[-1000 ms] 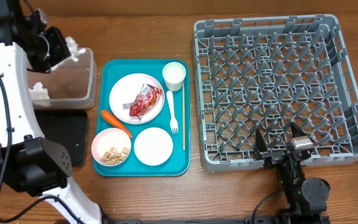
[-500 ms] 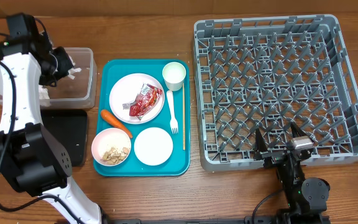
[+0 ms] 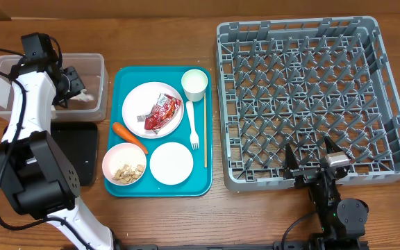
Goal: Sort waste into correct bins and load items into the dishwasher rack
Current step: 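Move the tissue to the clear bin and open the left gripper, then reach the left gripper to the plate and grasp the red wrapper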
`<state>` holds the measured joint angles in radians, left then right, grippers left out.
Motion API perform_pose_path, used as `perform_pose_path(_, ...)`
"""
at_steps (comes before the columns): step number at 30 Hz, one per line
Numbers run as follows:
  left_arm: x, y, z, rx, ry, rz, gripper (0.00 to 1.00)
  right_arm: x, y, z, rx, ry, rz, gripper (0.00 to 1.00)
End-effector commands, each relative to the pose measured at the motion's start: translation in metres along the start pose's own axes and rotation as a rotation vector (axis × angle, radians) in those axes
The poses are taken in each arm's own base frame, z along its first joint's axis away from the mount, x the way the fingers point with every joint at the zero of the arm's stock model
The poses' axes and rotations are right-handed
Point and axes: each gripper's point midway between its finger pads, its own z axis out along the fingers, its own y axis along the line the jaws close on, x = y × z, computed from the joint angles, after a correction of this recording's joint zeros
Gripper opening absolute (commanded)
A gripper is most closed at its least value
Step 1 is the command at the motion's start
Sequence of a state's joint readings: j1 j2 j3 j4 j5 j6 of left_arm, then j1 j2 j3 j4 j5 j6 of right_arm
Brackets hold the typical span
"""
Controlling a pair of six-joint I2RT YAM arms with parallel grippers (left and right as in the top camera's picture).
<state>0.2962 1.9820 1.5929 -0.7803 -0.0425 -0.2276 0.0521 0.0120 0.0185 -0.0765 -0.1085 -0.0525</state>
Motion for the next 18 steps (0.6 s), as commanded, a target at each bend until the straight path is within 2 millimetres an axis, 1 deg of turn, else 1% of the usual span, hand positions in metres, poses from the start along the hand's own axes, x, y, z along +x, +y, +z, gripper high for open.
perform_pose_path(1, -0.003, 0.001, -0.004, -0.006, -0.019, 0.011, 0.36, 0.002, 0.0, 0.0, -0.002, -0.001, 0.004, 1.0)
perform_pose_path(2, -0.005, 0.0, -0.005, -0.003, -0.025, 0.01, 0.42, 0.002, 0.0, 0.0, -0.002, -0.001, 0.004, 1.0)
perform_pose_path(4, -0.011, -0.002, -0.011, 0.001, -0.04, 0.011, 0.47, 0.002, 0.0, 0.0, -0.002, -0.001, 0.004, 1.0)
perform_pose_path(6, -0.02, -0.007, -0.022, 0.024, -0.053, 0.012, 0.48, 0.002, 0.0, 0.0, -0.002, -0.001, 0.004, 1.0)
perform_pose_path(7, -0.024, -0.014, -0.03, 0.057, -0.055, 0.013, 0.49, 0.002, 0.0, 0.0, -0.002, -0.001, 0.004, 1.0)
perform_pose_path(10, -0.036, -0.045, -0.061, 0.231, -0.05, 0.021, 0.5, 0.002, 0.0, 0.0, -0.002, -0.001, 0.004, 1.0)
perform_pose_path(12, -0.039, -0.068, -0.086, 0.348, -0.038, 0.035, 0.5, 0.002, 0.0, 0.0, -0.002, -0.001, 0.004, 1.0)
perform_pose_path(14, -0.033, -0.086, -0.107, 0.424, -0.003, 0.051, 0.49, 0.002, 0.0, 0.0, -0.002, -0.001, 0.004, 1.0)
perform_pose_path(15, -0.029, -0.092, -0.114, 0.443, 0.017, 0.057, 0.48, 0.002, 0.0, 0.0, -0.002, -0.001, 0.004, 1.0)
perform_pose_path(16, -0.024, -0.097, -0.12, 0.459, 0.04, 0.063, 0.48, 0.002, 0.0, 0.0, -0.002, -0.001, 0.004, 1.0)
perform_pose_path(17, -0.014, -0.103, -0.126, 0.466, 0.077, 0.073, 0.48, 0.002, 0.0, 0.0, -0.002, -0.001, 0.004, 1.0)
perform_pose_path(18, -0.009, -0.105, -0.127, 0.466, 0.092, 0.078, 0.48, 0.002, 0.0, 0.0, -0.002, -0.001, 0.004, 1.0)
